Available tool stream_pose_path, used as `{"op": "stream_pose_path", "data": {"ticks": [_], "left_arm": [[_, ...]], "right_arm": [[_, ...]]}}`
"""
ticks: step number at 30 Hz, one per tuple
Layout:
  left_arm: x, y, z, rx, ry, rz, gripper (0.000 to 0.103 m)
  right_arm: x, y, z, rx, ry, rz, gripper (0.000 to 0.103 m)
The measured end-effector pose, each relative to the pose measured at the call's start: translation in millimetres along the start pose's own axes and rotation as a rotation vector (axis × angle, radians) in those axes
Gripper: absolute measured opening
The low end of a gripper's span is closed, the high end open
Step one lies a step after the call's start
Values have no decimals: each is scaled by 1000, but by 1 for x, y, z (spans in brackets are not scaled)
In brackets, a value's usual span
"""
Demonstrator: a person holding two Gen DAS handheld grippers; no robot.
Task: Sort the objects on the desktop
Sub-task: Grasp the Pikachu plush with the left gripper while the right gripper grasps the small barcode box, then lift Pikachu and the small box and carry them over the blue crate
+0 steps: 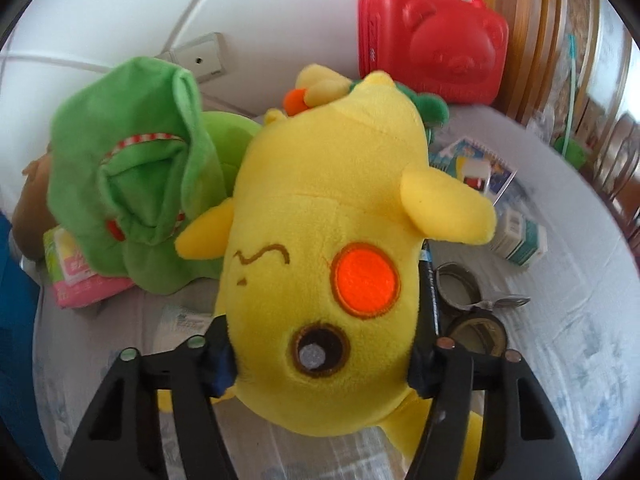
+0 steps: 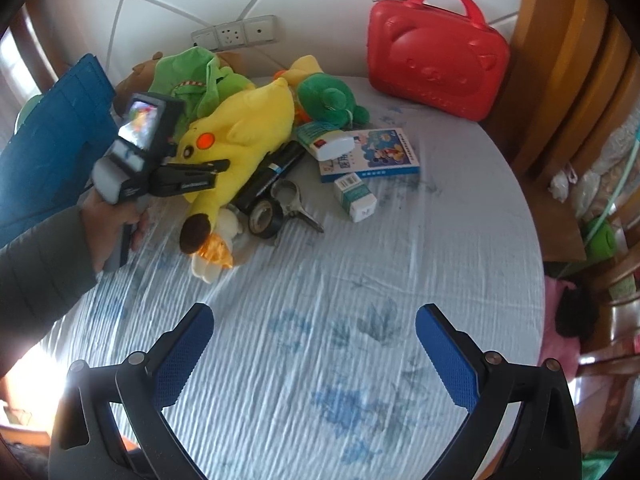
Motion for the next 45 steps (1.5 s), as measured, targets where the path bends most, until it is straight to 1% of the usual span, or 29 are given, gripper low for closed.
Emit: {"op": "stream_pose_path", "data": {"ticks": [4,6,9,11,12,15,20,22,23,24,25,26,29,35,38,40,45], "left_arm": [[15,-33,-12,9,-24,45,61],[21,-49,-19,10,-38,56,61],[32,-72,-28,4,-61,70,61],[41,-87,-30,7,-71,81,61],[45,-94,-32,8,-75,86,61],[52,-103,-31,7,-88,95,61],[59,-112,-29,2,-116,96,61],[60,-114,-28,-2,-126,98,61],[61,-115,-27,-4,-132,99,61],[61,-117,-27,-5,-138,101,61],[61,-119,-26,-6,-143,102,61],[61,-120,-25,-7,-147,104,61],[61,-126,-23,-11,-159,108,61],[66,-151,-20,-29,-183,123,61],[71,-170,-18,-39,-185,136,61],[75,-185,-18,-43,-190,146,61],[93,-226,-22,-41,-206,176,61]], "right_arm": [[-22,26,9,19,-37,5,102],[-38,47,15,33,-68,13,102],[-62,85,29,52,-91,-1,102],[-79,115,39,65,-103,-15,82],[-88,131,45,75,-111,-29,67],[-108,169,55,90,-137,-64,66],[-129,202,60,117,-201,-100,66],[-133,216,62,112,-218,-140,66],[-133,219,63,103,-218,-151,64],[-133,222,64,96,-218,-161,55],[-133,222,65,91,-218,-167,44],[-132,223,67,86,-218,-173,42],[-130,220,68,77,-220,-177,40],[-120,194,68,51,-199,-144,39],[-112,171,64,36,-189,-126,39],[-105,148,60,27,-187,-102,39],[-84,93,32,8,-195,-46,39]]}}
Point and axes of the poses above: each gripper's, at about its wrist camera, not at the fingertips, and y roughly the way its jaws point, z to its right, x to its underside, the point moved 1 cm from there along y, roughly the way its jaws point, and after that the axes turned 9 degrees about -z, right-handed, at the moved point
